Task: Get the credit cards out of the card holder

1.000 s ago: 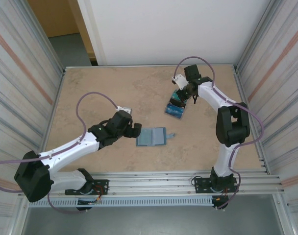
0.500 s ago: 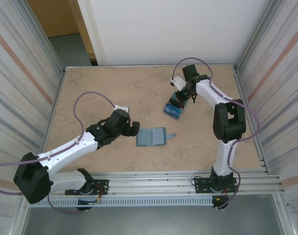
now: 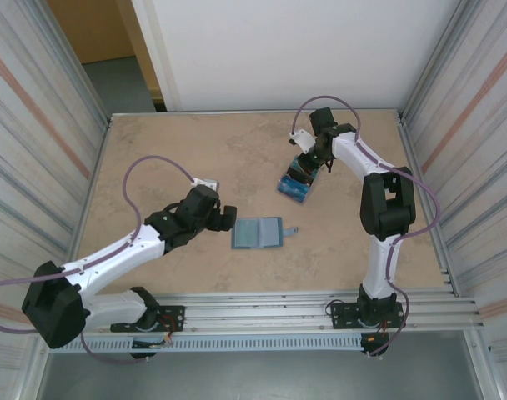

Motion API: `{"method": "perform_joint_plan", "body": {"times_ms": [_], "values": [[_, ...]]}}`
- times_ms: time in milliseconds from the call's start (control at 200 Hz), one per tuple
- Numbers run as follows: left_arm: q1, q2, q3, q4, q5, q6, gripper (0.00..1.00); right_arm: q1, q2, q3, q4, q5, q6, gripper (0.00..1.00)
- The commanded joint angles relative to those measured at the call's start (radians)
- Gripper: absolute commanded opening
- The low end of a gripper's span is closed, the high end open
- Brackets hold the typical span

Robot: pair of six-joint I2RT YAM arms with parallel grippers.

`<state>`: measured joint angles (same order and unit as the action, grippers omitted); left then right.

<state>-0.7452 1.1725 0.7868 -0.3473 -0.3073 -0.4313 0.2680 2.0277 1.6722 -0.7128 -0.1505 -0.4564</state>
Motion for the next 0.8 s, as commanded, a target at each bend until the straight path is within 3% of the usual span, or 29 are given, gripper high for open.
{"method": "perform_joint_plan", "body": {"times_ms": [0, 797], "values": [[0.006, -0.033, -0.001, -0.011, 0.003, -0.011, 0.99, 0.003, -0.022, 0.018, -0.008, 0.029, 0.011, 0.1], [0.012, -0.061, -0.008, -0.007, 0.009, -0.007, 0.99, 0.011, -0.052, 0.021, 0.013, 0.11, 0.002, 0.2]]}}
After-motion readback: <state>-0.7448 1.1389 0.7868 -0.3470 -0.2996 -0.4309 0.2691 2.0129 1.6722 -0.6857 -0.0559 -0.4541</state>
